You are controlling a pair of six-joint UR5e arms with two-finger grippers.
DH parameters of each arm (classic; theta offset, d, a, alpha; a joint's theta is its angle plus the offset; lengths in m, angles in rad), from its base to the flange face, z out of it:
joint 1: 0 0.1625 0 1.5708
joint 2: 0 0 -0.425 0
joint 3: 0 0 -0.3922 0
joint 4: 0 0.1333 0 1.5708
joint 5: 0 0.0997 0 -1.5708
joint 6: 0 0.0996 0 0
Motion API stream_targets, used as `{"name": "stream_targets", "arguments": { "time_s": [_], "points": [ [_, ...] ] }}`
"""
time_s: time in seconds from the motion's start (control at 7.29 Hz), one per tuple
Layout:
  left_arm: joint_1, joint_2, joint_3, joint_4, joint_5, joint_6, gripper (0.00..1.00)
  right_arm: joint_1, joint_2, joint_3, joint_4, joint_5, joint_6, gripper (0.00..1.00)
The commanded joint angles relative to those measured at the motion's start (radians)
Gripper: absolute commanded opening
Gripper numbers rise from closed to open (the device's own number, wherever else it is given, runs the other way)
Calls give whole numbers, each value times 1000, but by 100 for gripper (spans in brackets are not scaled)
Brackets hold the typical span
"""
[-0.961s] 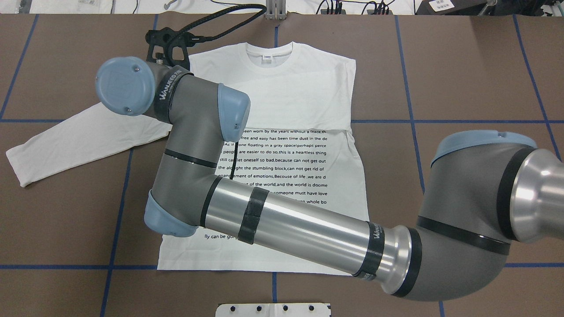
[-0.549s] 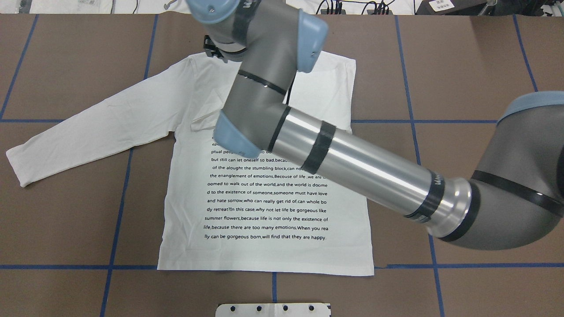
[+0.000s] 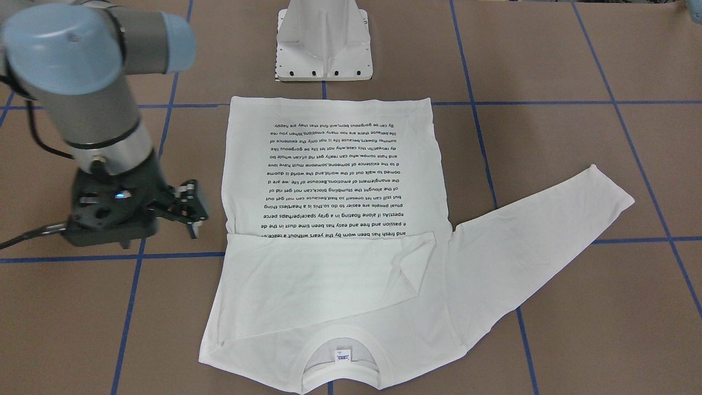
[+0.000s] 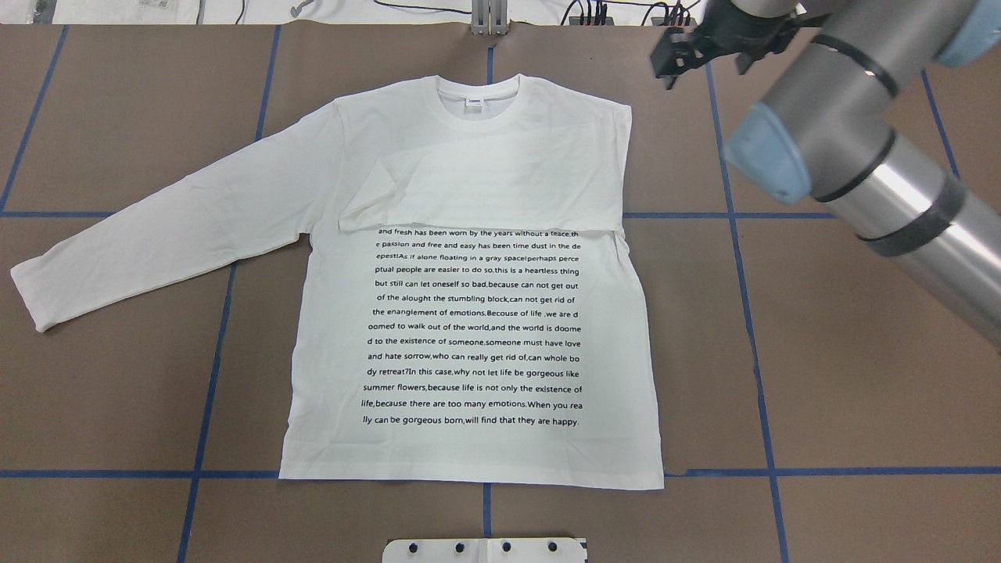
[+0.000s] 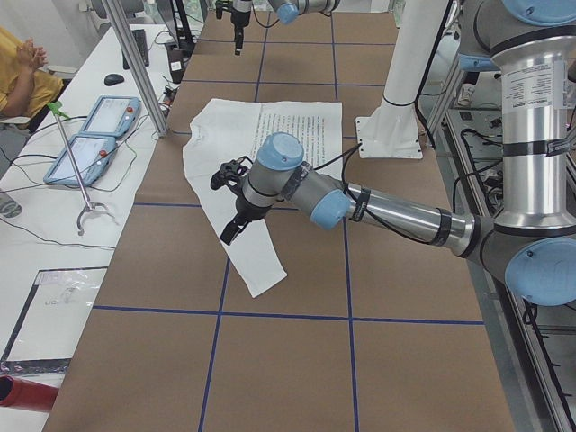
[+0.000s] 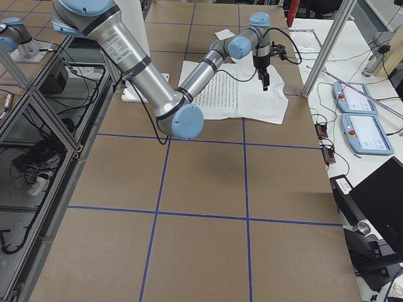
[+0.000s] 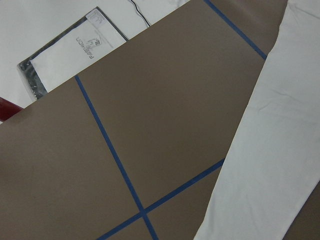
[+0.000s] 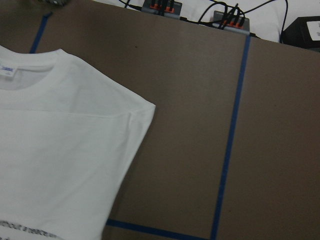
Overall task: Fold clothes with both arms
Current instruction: 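Release the sleeve and withdraw the right gripper while the left gripper reaches the other cuff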
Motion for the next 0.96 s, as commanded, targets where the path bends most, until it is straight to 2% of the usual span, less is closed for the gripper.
{"name": "stream_targets", "arguments": {
  "time_s": [0.0, 0.14, 0.27, 0.55, 0.82],
  "points": [
    [123, 102, 116, -330, 23, -227, 100, 146, -300, 135, 68, 111, -256, 100],
    [181, 102, 224, -500, 68, -317, 100, 180, -390, 166, 120, 128, -285, 100],
    [273, 93, 282, -596, 131, -406, 100, 191, -441, 191, 145, 127, -295, 100],
    [391, 93, 305, -607, 190, -433, 100, 194, -461, 206, 150, 122, -295, 100],
    [442, 91, 319, -607, 205, -430, 100, 194, -466, 207, 153, 122, -295, 100]
  ]
}}
